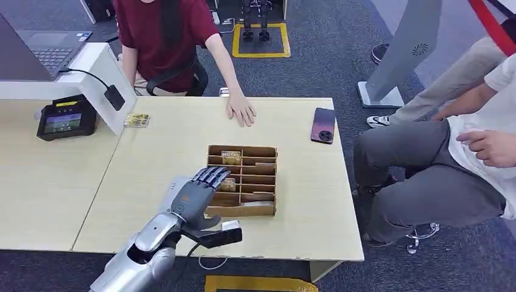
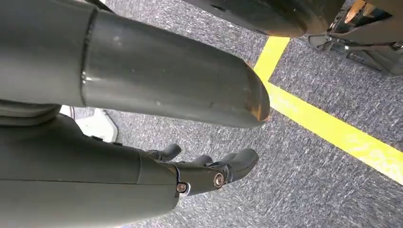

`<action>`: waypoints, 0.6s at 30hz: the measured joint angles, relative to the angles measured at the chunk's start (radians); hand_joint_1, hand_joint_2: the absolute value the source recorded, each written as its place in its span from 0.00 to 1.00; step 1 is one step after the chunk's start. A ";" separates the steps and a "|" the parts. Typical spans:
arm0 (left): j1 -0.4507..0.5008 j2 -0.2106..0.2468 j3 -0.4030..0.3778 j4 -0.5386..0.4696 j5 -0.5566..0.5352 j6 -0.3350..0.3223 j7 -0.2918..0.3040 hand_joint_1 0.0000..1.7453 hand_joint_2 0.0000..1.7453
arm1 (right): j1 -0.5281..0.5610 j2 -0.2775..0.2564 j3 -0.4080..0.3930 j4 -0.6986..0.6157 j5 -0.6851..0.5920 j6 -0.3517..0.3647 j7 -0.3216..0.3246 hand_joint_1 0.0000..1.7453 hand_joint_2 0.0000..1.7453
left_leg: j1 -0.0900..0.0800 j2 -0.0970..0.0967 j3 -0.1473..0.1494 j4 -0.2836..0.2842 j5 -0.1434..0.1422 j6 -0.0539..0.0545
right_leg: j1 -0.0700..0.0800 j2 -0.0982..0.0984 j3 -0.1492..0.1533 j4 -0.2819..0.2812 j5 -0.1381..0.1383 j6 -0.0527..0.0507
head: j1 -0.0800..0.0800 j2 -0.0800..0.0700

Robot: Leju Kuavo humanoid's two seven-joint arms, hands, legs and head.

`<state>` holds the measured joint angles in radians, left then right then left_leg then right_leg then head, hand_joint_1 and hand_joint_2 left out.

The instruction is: Pass the card to the sensor for recognition and then transmit it.

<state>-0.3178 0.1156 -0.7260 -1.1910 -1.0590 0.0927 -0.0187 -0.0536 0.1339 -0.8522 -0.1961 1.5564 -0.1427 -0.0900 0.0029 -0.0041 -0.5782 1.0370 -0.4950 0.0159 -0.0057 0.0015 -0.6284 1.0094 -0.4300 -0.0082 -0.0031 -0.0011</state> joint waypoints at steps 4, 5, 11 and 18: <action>-0.004 -0.006 0.005 0.005 0.000 0.000 0.000 0.00 1.00 | 0.000 0.000 0.000 0.000 0.000 -0.001 0.000 0.00 0.00 | 0.000 0.000 0.000 0.000 0.000 0.000 | 0.000 0.000 0.000 0.000 0.000 0.000 | 0.000 0.000; -0.004 -0.007 0.005 0.006 0.000 0.000 0.000 0.00 1.00 | 0.000 0.000 0.000 0.000 0.000 -0.001 0.000 0.00 0.00 | 0.000 0.000 0.000 0.000 0.000 0.000 | 0.000 0.000 0.000 0.000 0.000 0.000 | 0.000 0.000; -0.005 -0.011 0.006 0.012 0.000 0.000 0.000 0.00 1.00 | 0.000 0.001 0.000 0.000 0.000 -0.001 0.000 0.00 0.00 | 0.000 0.000 0.000 0.000 0.000 0.000 | 0.000 0.000 0.000 0.000 0.000 0.000 | 0.000 0.000; -0.005 -0.013 0.006 0.012 0.000 0.000 0.000 0.00 1.00 | 0.000 0.002 0.000 0.000 0.001 -0.001 0.000 0.00 0.00 | 0.000 0.000 0.000 0.000 0.000 0.000 | 0.000 0.000 0.000 0.000 0.000 0.000 | 0.000 0.000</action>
<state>-0.3228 0.1022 -0.7195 -1.1788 -1.0590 0.0927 -0.0187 -0.0534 0.1354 -0.8522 -0.1961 1.5572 -0.1438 -0.0900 0.0029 -0.0041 -0.5782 1.0370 -0.4950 0.0159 -0.0057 0.0015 -0.6284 1.0094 -0.4300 -0.0081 -0.0031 -0.0011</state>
